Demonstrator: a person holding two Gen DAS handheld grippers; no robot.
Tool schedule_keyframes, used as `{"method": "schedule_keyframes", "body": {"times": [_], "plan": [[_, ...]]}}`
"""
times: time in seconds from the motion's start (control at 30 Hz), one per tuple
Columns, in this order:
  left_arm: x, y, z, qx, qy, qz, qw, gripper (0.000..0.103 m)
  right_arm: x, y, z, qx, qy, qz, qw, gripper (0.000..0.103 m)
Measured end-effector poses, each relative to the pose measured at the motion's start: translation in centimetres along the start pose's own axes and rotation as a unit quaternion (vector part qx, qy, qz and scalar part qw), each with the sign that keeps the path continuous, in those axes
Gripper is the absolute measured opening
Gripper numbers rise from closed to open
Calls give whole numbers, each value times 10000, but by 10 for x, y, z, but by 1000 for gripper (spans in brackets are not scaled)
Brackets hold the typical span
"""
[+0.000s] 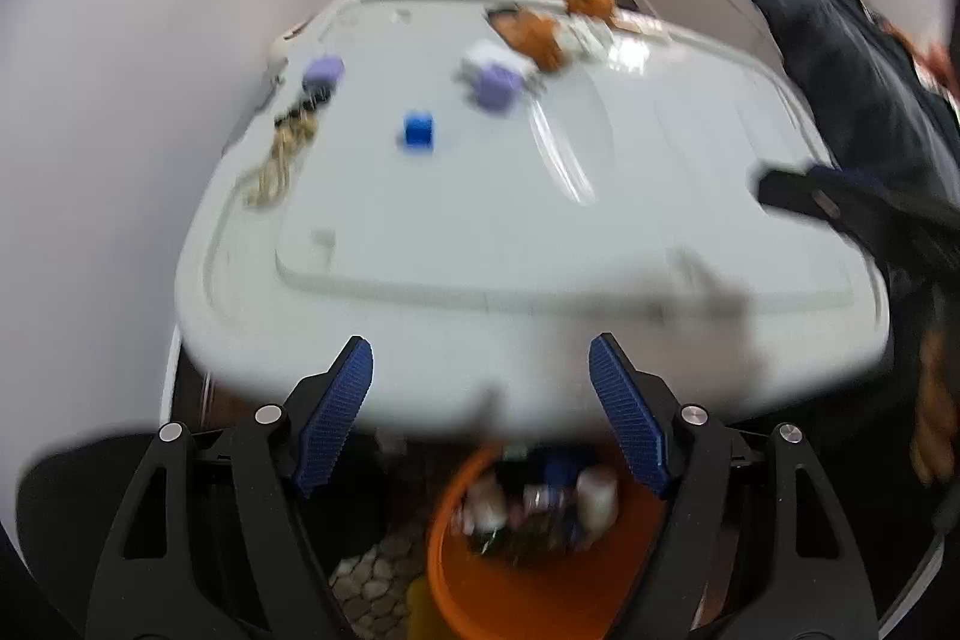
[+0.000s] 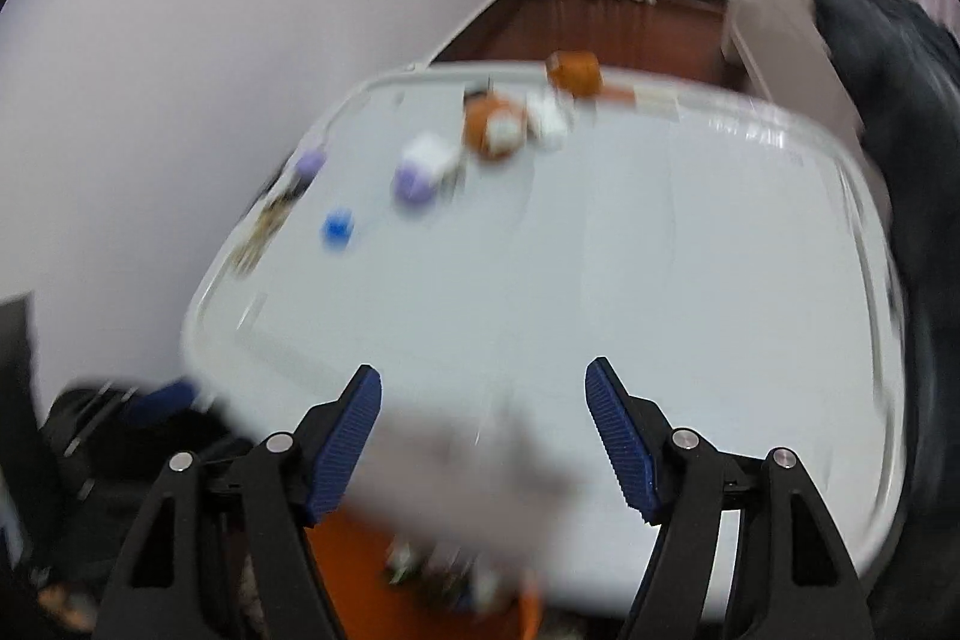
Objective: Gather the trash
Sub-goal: 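Grasp the orange-black sock with the right tool while the left tool grasps the purple plug adapter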
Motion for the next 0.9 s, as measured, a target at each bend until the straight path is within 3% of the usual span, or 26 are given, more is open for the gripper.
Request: {"method": "schedule_keyframes", "body": {"times": [0.13,0.23,0.33,0.47,0.53,0.6,0.73,0.9], "plan": [[35,15,-14,62,-89,177,9998,73,89,27,-67,11,71,379,9993,62],[48,29,-23,258,-115,168,9995,73,135,42,-112,-6,193,648,9977,57],[50,41,-35,309,-4,278,9991,73,160,56,-153,-111,372,987,9944,57],[45,51,-50,242,205,467,9984,73,159,58,-201,-421,771,1218,9887,56],[42,54,-53,248,229,516,9981,73,158,63,-202,-630,493,1421,9866,54],[41,54,-53,222,225,566,9979,73,155,63,-196,-695,437,1378,9871,23],[42,50,-51,218,185,503,9983,73,147,50,-169,-654,269,1136,9910,18],[58,35,-52,271,88,365,9989,73,131,3,-79,58,-284,149,9995,18]]}}
Point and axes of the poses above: each gripper's, at about its wrist camera, not at the fingertips, and z roughly against the way its jaws point, y to its left, x to its top, the point moved 7 cm from there along -z, roughly the way its jaws point, and after that the axes turned 12 degrees about -x, right-handed, at the moved point
